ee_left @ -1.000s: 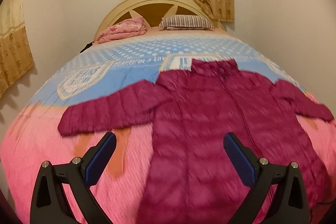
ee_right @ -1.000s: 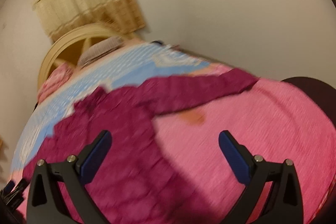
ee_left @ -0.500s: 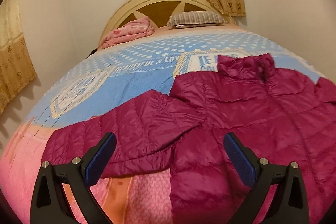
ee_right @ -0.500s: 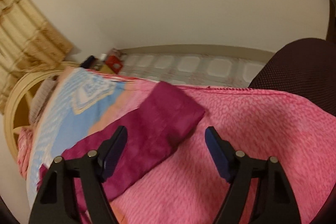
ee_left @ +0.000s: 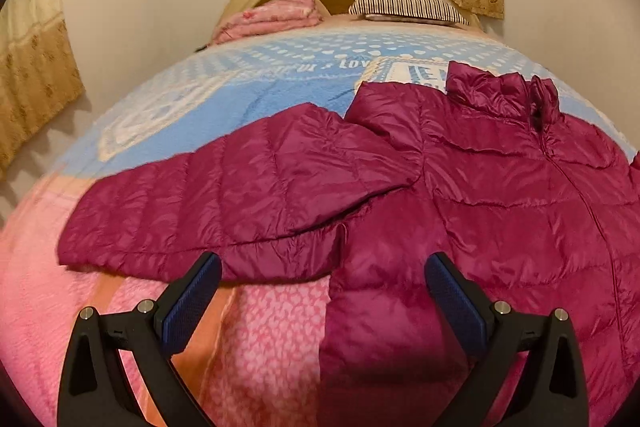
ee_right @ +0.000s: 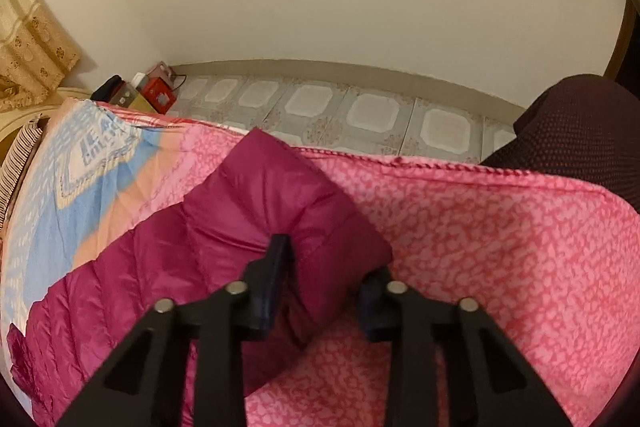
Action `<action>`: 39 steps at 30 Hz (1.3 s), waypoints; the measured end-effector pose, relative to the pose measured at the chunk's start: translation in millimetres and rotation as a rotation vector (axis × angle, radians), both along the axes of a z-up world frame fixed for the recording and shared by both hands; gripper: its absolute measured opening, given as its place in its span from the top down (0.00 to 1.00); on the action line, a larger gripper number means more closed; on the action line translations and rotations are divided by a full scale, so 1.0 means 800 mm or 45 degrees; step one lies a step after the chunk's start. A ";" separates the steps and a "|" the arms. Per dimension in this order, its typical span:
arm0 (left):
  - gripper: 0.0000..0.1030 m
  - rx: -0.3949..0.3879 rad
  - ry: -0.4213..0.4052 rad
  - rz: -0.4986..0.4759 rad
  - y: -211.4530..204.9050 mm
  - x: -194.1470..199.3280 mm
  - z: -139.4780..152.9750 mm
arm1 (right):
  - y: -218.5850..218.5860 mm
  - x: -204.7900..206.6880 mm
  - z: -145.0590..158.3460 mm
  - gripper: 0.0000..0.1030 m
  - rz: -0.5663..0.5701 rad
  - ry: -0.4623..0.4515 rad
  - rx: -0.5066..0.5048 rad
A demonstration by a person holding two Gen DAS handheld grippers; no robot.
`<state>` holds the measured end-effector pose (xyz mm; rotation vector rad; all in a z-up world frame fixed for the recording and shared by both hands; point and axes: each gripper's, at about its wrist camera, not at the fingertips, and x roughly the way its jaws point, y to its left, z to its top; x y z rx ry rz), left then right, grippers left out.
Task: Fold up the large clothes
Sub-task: 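Grasp the sleeve cuff with the right tool and fold it across the jacket body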
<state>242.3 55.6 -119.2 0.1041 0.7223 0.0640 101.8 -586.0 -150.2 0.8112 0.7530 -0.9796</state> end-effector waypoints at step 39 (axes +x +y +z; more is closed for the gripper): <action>0.01 -0.384 -0.023 0.086 0.065 -0.008 0.001 | 0.560 0.198 0.120 0.89 1.423 -0.351 -0.304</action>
